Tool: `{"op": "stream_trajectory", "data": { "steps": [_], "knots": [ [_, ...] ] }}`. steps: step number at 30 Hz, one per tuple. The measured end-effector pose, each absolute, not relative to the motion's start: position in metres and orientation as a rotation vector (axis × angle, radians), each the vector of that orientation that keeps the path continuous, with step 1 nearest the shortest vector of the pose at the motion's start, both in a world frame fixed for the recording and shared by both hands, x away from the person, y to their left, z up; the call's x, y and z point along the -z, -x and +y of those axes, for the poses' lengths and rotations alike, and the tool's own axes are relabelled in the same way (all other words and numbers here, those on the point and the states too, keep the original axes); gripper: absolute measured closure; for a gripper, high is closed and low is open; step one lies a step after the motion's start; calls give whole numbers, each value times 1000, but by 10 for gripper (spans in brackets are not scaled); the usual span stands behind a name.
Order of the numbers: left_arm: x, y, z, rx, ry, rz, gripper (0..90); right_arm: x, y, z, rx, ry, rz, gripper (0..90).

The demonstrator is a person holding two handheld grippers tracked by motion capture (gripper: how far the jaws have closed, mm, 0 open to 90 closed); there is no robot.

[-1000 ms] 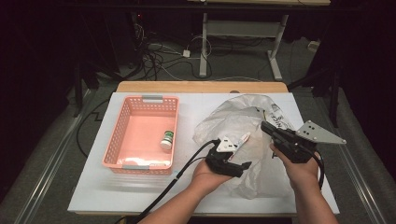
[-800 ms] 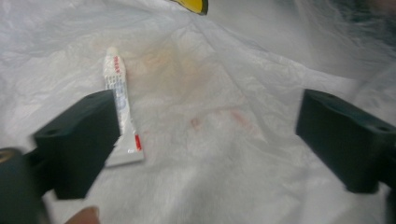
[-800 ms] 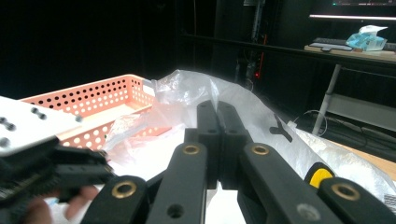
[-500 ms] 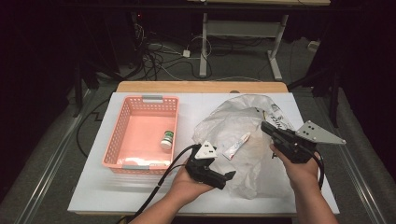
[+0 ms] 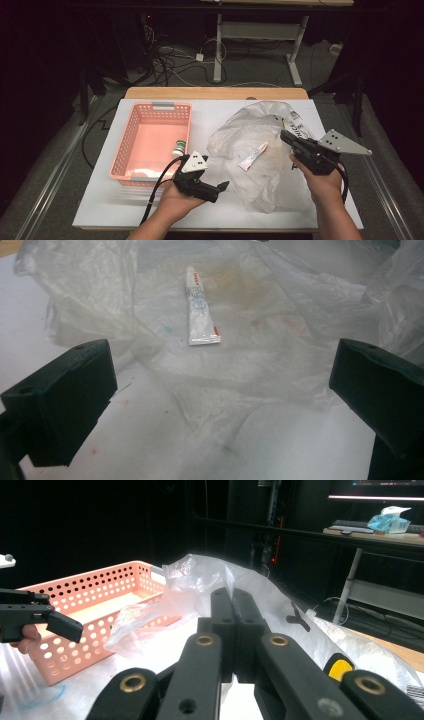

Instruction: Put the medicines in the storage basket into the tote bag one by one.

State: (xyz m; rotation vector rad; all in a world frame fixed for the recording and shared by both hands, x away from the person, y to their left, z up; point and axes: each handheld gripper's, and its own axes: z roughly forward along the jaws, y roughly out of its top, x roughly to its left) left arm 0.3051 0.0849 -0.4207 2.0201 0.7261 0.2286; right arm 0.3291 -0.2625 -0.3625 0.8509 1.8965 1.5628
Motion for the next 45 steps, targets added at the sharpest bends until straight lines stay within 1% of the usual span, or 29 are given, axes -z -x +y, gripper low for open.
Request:
{"op": "stream_trajectory", "data": {
  "steps": [12, 19, 28, 32, 45],
  "knots": [
    [411, -310, 122, -299, -1945, 831, 0, 361, -328, -265, -1562, -850, 1894, 900],
    [407, -316, 145, -374, -1944, 894, 0, 362, -328, -265, -1560, -850, 1897, 900],
    [405, -325, 173, -406, -1909, 980, 0, 362, -328, -265, -1558, -848, 1897, 900],
    [405, -327, 183, -451, -1910, 1017, 0, 361, -328, -266, -1559, -847, 1891, 900],
    [407, -333, 203, -466, -1890, 1087, 0, 361, -328, -267, -1558, -854, 1889, 900]
  ]
}}
